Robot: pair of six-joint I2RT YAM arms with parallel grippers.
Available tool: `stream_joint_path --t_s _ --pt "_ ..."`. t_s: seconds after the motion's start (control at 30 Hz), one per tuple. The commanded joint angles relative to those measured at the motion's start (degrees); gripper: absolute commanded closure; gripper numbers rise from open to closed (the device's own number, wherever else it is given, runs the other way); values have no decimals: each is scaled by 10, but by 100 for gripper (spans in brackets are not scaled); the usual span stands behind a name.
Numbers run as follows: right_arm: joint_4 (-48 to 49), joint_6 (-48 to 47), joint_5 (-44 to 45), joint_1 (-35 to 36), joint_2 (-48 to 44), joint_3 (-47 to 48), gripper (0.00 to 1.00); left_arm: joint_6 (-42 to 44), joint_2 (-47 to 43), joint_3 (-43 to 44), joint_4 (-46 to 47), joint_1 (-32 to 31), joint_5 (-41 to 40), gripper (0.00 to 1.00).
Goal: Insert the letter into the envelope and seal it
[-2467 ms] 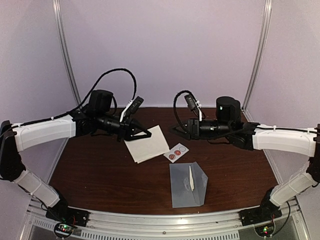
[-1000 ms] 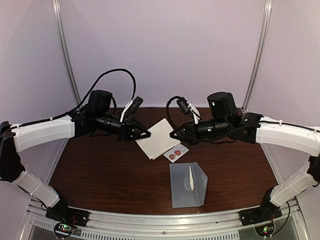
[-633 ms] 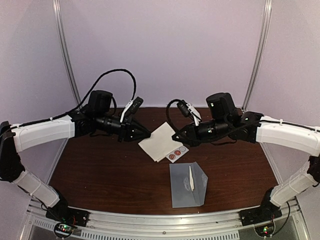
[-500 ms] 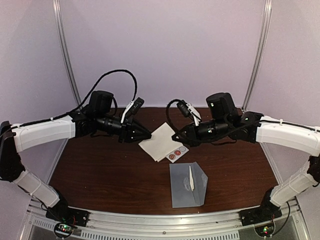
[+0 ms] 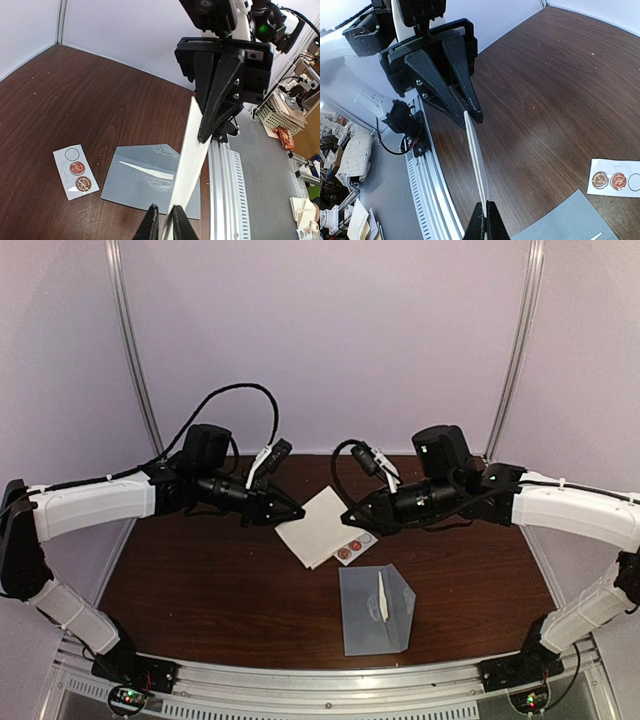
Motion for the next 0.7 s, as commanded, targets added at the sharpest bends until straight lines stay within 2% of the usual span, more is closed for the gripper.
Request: stream_joint_path --t_s 0.0,0.03,0.13,0.2,0.27,0.33,0.43,0.53,0.6,0.67 --pt "20 -2 -9 -3 3 23 100 5 5 16 10 -3 26 88" --pt "19 -3 -9 -3 4 24 100 5 6 16 10 -3 30 89" --pt "16 -5 -1 -3 4 26 100 6 8 17 10 -4 41 99" --pt "10 -7 33 -3 0 29 98 6 7 18 10 -5 45 100" --pt "8 -6 77 -5 -12 28 75 -3 3 17 19 -5 45 100" --pt "24 -2 98 -12 -31 19 55 -41 -10 4 69 -4 58 100" --pt "70 16 115 -24 -68 -8 33 -134 -50 -42 199 -5 29 100" --pt "134 39 143 -28 -112 -55 13 -239 -90 -105 344 -15 -55 100" --pt "189 59 154 -29 -139 -90 7 -283 -109 -132 407 -30 -120 100" --pt "247 83 157 -29 -161 -126 5 -307 -118 -147 448 -54 -185 100"
